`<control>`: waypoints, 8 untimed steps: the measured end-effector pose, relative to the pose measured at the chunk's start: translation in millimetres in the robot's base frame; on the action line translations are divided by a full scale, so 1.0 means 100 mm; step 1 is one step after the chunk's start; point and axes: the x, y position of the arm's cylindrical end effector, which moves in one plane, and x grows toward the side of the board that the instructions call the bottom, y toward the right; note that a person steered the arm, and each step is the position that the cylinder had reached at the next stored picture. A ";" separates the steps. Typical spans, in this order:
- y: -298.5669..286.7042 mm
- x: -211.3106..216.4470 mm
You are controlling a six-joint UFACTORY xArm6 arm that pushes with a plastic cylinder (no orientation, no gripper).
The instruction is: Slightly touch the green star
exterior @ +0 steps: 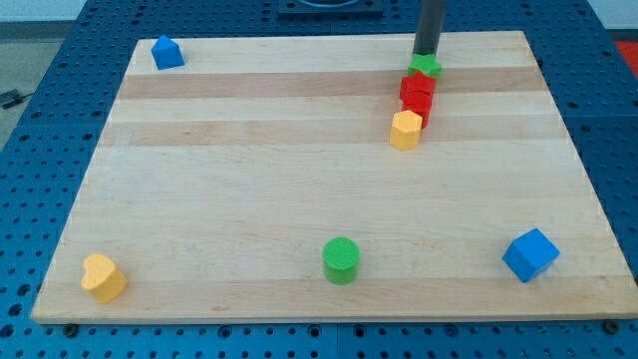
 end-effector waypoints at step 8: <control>-1.20 -0.06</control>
